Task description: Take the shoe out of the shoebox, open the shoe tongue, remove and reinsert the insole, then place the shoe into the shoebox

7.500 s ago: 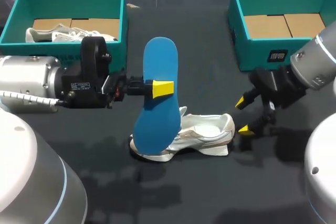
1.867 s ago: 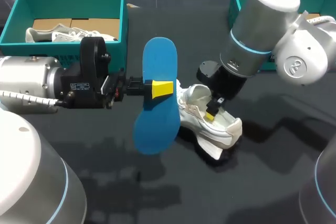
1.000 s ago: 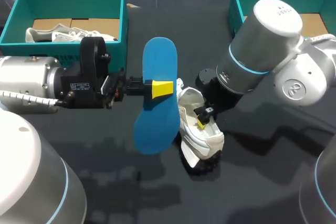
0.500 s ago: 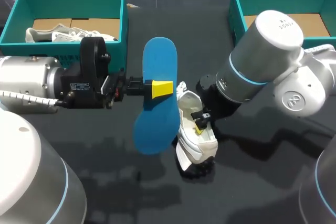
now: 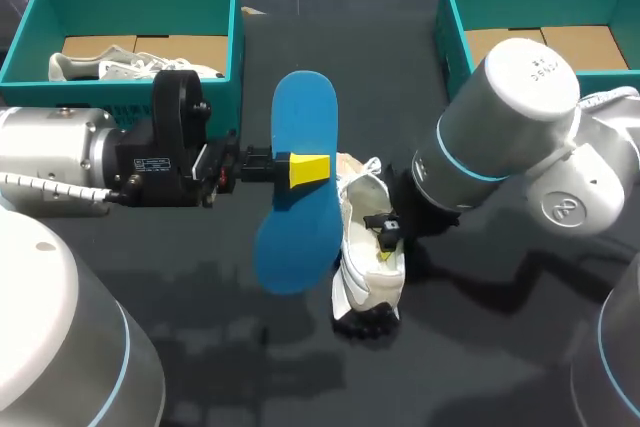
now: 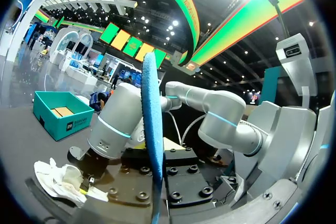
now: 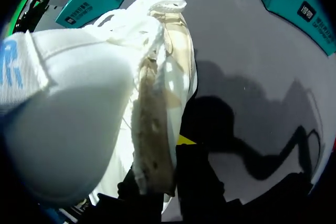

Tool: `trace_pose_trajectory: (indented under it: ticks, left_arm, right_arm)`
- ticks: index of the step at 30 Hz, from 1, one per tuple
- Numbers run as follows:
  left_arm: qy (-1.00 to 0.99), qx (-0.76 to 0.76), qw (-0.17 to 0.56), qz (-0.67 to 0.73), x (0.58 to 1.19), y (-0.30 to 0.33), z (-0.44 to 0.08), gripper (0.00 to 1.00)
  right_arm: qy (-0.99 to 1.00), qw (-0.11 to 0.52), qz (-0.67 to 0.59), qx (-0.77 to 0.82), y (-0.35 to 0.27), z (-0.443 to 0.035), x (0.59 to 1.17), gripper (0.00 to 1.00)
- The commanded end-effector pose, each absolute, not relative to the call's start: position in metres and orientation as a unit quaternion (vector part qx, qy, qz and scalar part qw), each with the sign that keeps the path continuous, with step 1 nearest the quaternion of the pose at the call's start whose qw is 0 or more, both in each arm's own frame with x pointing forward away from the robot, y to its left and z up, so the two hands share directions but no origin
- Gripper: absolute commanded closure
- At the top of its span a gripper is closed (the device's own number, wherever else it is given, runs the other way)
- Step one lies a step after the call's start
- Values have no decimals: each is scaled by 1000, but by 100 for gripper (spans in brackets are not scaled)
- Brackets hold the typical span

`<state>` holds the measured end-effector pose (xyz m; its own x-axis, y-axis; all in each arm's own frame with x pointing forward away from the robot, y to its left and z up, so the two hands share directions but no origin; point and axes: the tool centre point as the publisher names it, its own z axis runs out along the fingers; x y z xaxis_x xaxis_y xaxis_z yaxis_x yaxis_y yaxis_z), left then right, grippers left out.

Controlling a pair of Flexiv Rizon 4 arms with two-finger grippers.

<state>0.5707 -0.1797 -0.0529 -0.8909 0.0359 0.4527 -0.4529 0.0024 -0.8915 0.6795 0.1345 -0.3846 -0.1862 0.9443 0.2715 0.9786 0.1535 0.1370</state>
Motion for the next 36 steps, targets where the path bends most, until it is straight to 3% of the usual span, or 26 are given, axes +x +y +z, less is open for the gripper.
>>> trace_pose_trajectory:
  ticks: [1,36]
  left_arm:
    - [-685,153,177,690,570,-181,-54,100]
    - [-685,153,177,690,570,-181,-54,100]
  right_arm:
    - [-751,26,-129,-647,146,-380,670,100]
    - [-748,24,-117,-653,144,-411,672,100]
